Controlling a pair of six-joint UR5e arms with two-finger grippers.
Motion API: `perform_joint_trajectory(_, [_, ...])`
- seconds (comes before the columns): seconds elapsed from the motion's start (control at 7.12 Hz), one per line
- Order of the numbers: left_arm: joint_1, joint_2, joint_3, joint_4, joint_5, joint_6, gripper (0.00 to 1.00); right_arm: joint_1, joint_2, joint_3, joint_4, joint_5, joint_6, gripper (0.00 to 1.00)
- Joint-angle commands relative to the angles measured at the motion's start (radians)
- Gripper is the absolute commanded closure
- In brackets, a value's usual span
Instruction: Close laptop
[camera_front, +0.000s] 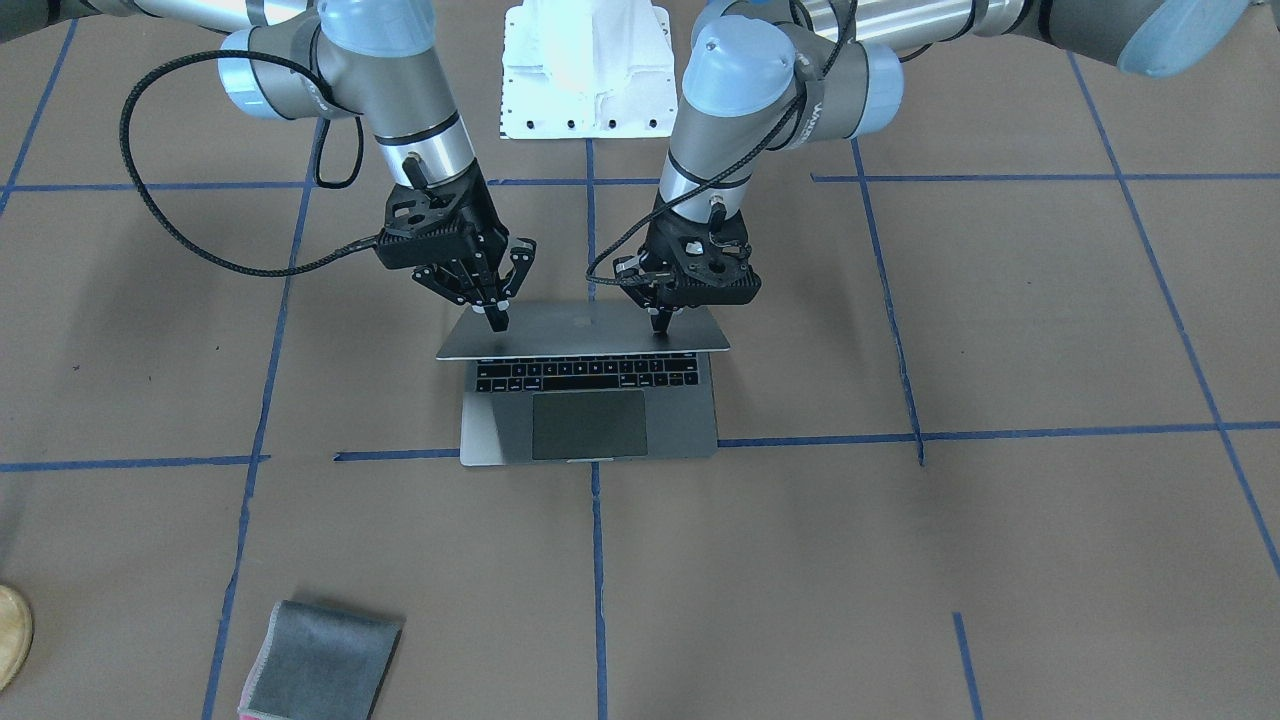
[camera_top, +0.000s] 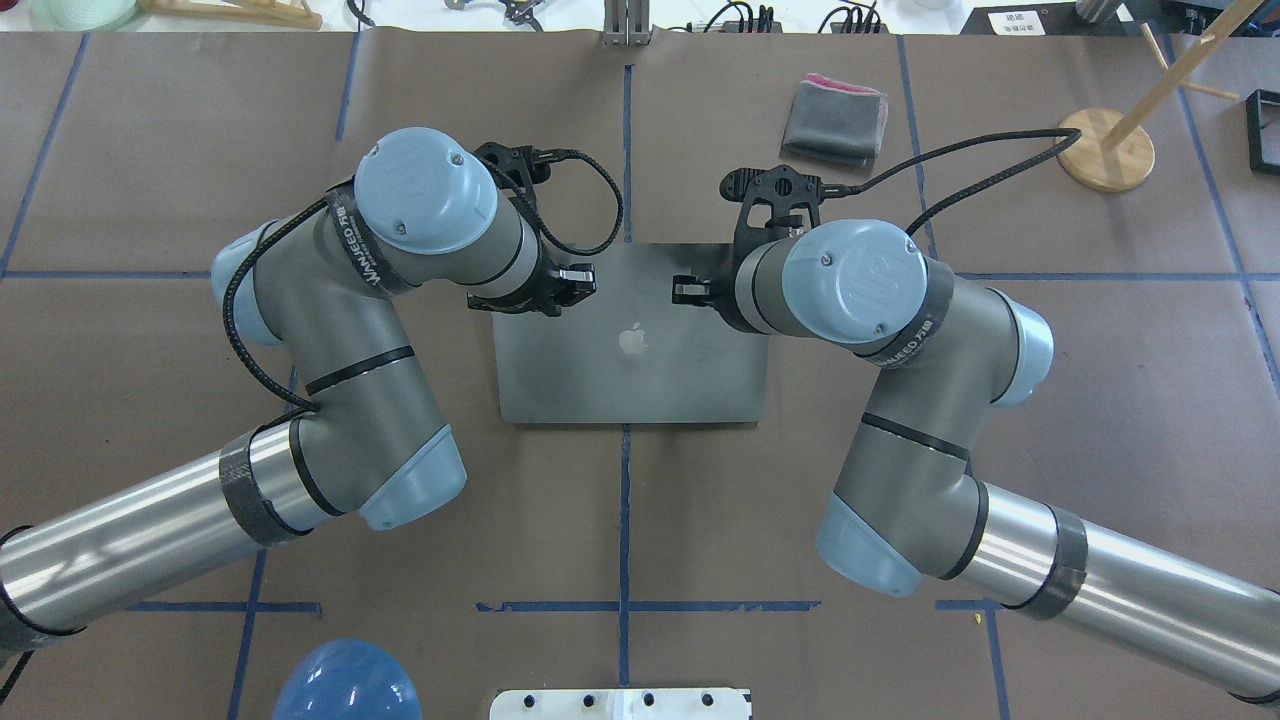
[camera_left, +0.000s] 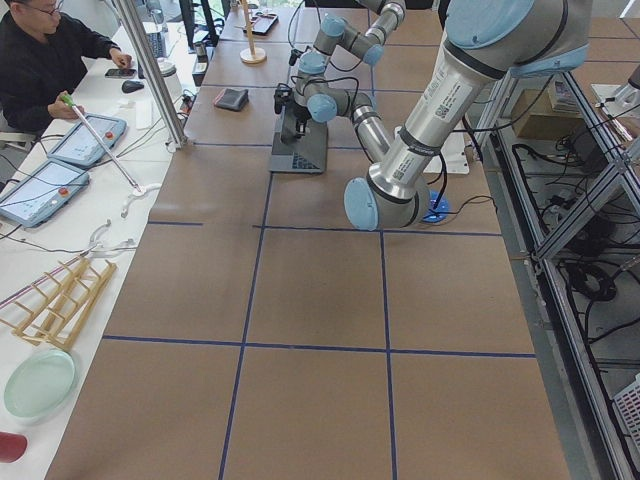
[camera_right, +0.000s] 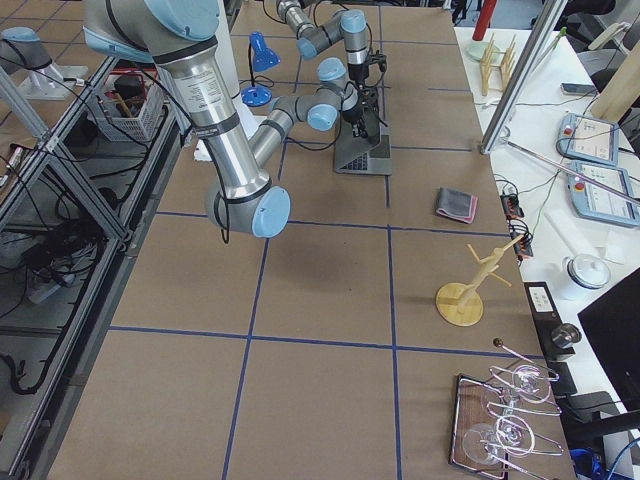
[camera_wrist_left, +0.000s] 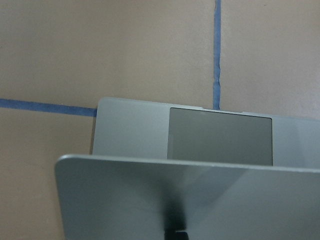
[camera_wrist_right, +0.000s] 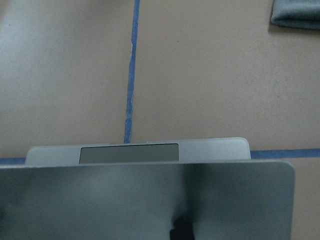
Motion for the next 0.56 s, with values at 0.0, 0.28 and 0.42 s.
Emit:
perform_joint_trajectory(0.0, [-0.005, -0.001, 0.028, -0.032, 0.0, 0.004, 1.0, 0.03, 0.036, -0.14, 0.094, 0.032, -0.001, 1.0])
perform_joint_trajectory(0.28, [-0.006, -0.02, 0.095, -0.07, 0.0, 0.004, 1.0, 0.064, 0.036, -0.176, 0.154, 0.099, 0.002, 1.0])
perform_joint_trajectory(0.42, [-0.006, -0.031, 0.162, -0.136, 0.0, 0.004, 1.0, 0.075, 0.036, -0.173, 0.156, 0.122, 0.0, 1.0])
